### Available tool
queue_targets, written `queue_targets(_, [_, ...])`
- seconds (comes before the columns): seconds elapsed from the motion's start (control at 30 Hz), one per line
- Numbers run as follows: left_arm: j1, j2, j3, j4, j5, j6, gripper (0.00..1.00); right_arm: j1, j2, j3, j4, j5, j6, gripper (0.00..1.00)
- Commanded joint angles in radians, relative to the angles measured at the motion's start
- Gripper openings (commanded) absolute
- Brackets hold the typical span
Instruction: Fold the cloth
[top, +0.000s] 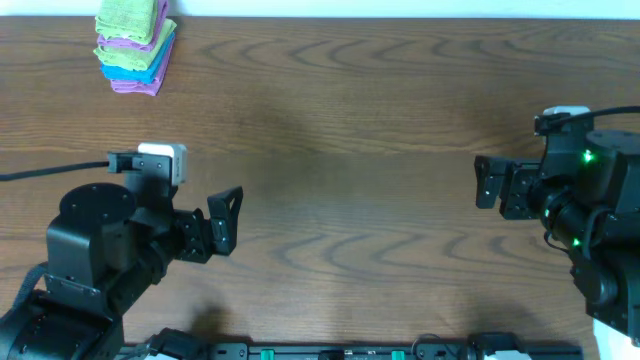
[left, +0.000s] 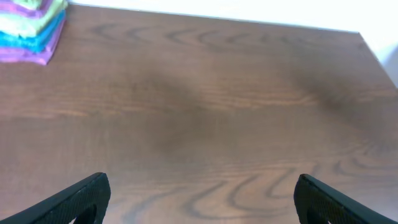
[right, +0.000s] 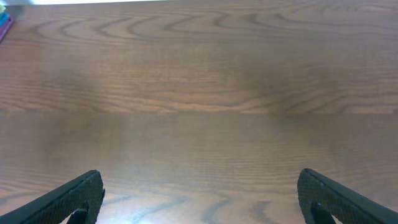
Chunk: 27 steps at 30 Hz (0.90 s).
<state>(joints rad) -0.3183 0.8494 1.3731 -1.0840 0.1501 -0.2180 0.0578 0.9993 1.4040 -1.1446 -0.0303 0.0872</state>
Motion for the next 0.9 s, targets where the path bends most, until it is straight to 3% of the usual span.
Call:
queue_targets(0.0, [-0.006, 0.007, -0.005, -0.031, 0.000, -0.014, 0.95, 0.009, -0.006, -0.003, -0.003, -0.003, 0.012, 0.99])
queue_targets(0.4, [-0.006, 0.007, -0.005, -0.125, -0.001, -0.014, 0.95, 0.009, -0.006, -0.003, -0.003, -0.003, 0.012, 0.99])
queue_targets(0.53, [0.009, 0.003, -0.005, -0.137, -0.083, 0.024, 0.96, 0.009, -0.006, -0.003, -0.003, -0.003, 0.012, 0.99])
queue_targets(0.7, [0.121, -0.049, -0.029, -0.084, -0.068, 0.153, 0.95, 0.009, -0.006, -0.003, -0.003, -0.003, 0.012, 0.99])
queue_targets(0.87, [0.237, -0.194, -0.185, 0.116, -0.047, 0.371, 0.95, 0.009, -0.006, -0.003, -0.003, -0.003, 0.012, 0.99])
